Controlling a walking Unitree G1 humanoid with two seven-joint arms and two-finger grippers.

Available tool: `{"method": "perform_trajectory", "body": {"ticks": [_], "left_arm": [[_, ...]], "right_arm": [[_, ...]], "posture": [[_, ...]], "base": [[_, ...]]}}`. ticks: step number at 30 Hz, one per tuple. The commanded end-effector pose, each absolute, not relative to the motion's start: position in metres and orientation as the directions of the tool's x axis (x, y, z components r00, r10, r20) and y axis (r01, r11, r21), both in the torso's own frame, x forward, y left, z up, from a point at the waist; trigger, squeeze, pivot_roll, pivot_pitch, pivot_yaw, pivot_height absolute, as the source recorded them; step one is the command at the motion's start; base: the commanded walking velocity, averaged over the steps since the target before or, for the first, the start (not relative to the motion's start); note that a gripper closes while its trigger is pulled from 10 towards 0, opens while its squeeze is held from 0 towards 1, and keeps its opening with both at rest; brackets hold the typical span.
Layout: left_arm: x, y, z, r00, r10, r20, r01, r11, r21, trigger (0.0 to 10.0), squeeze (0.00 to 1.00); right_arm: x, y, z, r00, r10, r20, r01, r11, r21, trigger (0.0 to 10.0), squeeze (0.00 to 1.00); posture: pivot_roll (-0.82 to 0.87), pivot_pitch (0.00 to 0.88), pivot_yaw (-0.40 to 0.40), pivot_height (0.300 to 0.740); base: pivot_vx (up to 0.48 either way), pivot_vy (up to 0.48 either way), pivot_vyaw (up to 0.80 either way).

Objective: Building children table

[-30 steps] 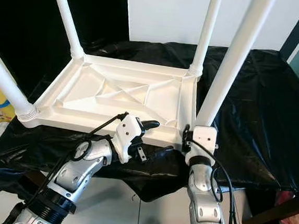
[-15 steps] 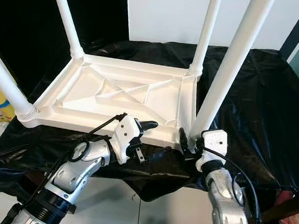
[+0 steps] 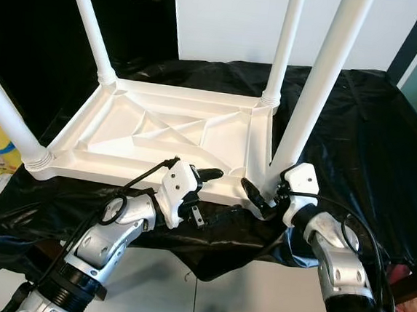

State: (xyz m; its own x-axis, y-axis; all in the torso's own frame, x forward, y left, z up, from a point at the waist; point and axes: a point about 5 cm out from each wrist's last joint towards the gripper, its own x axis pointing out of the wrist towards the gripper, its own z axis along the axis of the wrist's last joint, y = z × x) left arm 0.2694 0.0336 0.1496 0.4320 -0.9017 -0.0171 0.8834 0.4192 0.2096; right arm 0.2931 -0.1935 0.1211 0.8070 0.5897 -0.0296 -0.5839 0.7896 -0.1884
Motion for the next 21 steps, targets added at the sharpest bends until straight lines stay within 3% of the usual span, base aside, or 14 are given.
{"method": "perform_trajectory", "body": {"ticks": [1,2,13,14,15,16,21], "left_arm": [[0.271,0.033,0.15,0.437,-0.899,-0.025,0.88,0.421,0.221,10.0,0.0],[0.272,0.033,0.151,0.438,-0.899,-0.022,0.878,0.423,0.223,10.0,0.0],[0.275,0.032,0.154,0.444,-0.896,-0.013,0.873,0.43,0.231,10.0,0.0],[0.277,0.032,0.154,0.445,-0.895,-0.012,0.872,0.43,0.233,10.0,0.0],[0.277,0.032,0.154,0.445,-0.895,-0.012,0.872,0.43,0.233,10.0,0.0],[0.28,0.032,0.156,0.448,-0.894,-0.009,0.87,0.434,0.235,10.0,0.0],[0.281,0.033,0.157,0.449,-0.893,-0.008,0.868,0.435,0.24,10.0,0.0]], "right_arm": [[0.294,-0.192,0.115,0.784,0.616,-0.074,-0.617,0.762,-0.196,4.9,0.0],[0.296,-0.192,0.115,0.78,0.62,-0.078,-0.622,0.758,-0.195,0.0,0.0],[0.294,-0.197,0.103,0.772,0.626,-0.107,-0.635,0.754,-0.168,0.0,0.0],[0.292,-0.198,0.1,0.781,0.615,-0.108,-0.625,0.765,-0.156,4.9,0.0],[0.292,-0.198,0.1,0.781,0.615,-0.108,-0.625,0.765,-0.156,4.9,0.0],[0.289,-0.2,0.098,0.806,0.585,-0.092,-0.592,0.794,-0.135,10.0,0.0],[0.285,-0.198,0.097,0.831,0.552,-0.071,-0.557,0.821,-0.127,10.0,0.0]], "posture": [[-0.12,0.0,0.021,0.74],[-0.12,0.0,0.02,0.74],[-0.13,0.0,0.022,0.74],[-0.13,0.0,0.024,0.74],[-0.13,0.0,0.024,0.74],[-0.14,0.0,0.025,0.74],[-0.15,0.0,0.032,0.74]], "base": [[0.0,0.0,0.0],[0.0,0.0,0.0],[0.0,0.0,0.0],[0.0,0.0,0.0],[0.0,0.0,0.0],[0.0,0.0,0.0],[0.0,0.0,0.0]]}}
